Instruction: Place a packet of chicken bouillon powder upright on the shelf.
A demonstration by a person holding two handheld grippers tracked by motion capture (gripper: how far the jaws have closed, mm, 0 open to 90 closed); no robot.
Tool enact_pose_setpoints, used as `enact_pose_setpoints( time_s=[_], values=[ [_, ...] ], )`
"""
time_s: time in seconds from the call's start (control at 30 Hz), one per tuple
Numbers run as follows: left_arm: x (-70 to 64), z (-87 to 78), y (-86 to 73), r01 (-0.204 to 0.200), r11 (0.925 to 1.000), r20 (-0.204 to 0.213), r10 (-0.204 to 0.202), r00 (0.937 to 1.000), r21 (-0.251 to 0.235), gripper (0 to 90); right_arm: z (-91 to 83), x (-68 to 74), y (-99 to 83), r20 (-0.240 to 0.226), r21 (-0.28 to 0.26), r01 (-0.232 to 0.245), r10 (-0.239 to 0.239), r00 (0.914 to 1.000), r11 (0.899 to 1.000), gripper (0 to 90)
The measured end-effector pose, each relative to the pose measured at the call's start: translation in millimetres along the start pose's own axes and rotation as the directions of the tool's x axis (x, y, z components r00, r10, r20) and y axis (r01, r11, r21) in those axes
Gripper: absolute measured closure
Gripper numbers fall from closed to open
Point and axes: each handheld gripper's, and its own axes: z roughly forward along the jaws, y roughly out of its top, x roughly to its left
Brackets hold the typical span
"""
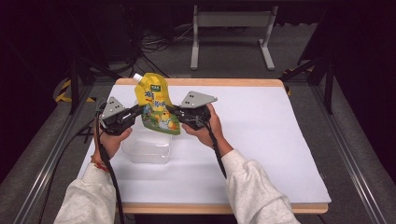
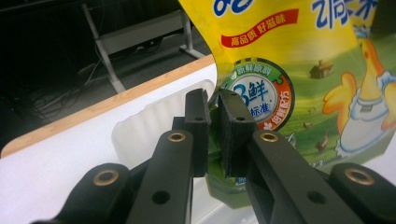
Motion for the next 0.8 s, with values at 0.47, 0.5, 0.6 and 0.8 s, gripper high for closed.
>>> enact_pose_setpoints(
  time_s=[0.47,0.5,0.6,0.8],
  values=[
    [14.4,10.5,-15.8,0.078,0.9969,-0.036,-0.078,0.9963,-0.006,82.7,29.0,-7.2,-14.2,0.024,0.0,-0.026,0.026,0.9994,1.0,90.0],
    [15.4,10.4,-16.6,0.083,0.9966,-0.037,-0.083,0.9959,-0.006,82.7,30.0,-7.6,-15.0,0.024,0.0,-0.026,0.025,0.9994,1.0,90.0],
    [18.1,6.9,-17.9,0.094,0.9953,-0.046,-0.095,0.9945,-0.022,82.9,34.7,-8.0,-18.0,0.022,-0.009,-0.052,0.052,0.9984,0.999,89.9],
    [21.4,3.8,-20.5,0.104,0.9943,-0.05,-0.105,0.9933,-0.024,82.9,39.6,-4.2,-16.0,0.024,-0.015,-0.038,0.038,0.999,0.999,89.8]
  ],
)
